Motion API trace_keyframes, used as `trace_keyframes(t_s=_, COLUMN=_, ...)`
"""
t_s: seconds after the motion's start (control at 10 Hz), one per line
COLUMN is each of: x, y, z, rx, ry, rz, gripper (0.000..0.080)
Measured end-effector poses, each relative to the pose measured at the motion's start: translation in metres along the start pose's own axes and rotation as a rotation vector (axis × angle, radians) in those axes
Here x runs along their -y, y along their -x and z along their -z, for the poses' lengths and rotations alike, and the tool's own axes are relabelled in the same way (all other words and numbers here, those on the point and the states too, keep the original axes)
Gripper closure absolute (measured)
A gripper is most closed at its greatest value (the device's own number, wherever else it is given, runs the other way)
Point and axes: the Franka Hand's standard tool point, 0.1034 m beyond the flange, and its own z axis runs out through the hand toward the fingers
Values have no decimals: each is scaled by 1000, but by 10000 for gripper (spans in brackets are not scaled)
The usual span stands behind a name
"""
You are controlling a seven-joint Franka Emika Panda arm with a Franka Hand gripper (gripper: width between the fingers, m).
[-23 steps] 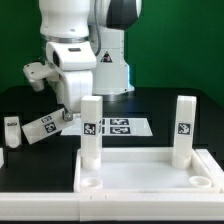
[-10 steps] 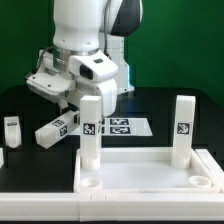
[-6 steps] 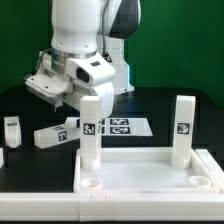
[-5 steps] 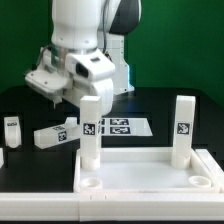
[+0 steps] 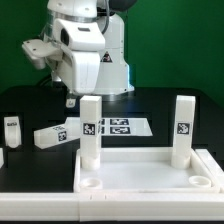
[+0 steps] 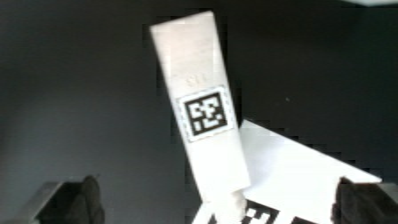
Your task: Assemble desk
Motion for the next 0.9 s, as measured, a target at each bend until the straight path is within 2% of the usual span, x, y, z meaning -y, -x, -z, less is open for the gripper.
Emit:
trace_keyframes(t_s=0.1, x=0, y=0, z=0, rx=0, ry=0, rz=-63, gripper=150)
trace_keyframes(t_s=0.2, x=2, y=2, z=0, rx=-5, ry=-11, rz=-167, gripper=150)
trace_keyframes(t_s=0.3, x=6, y=12, z=3, rx=-8, ry=-36, rz=-336, gripper=150)
trace_keyframes(t_s=0.5, x=5, y=36, z=11, rx=22, ry=-136, rz=-686, gripper=150)
trace_keyframes(t_s=0.6, x=1, y=38, z=6, rx=39, ry=-163, rz=-779, gripper=150)
trace_keyframes(t_s=0.7, x=-3, y=33, z=5, rx=33, ry=-127, rz=-773, gripper=150)
trace_keyframes(t_s=0.9, x=-2, y=32, z=4, rx=42, ry=-133, rz=-916, gripper=150)
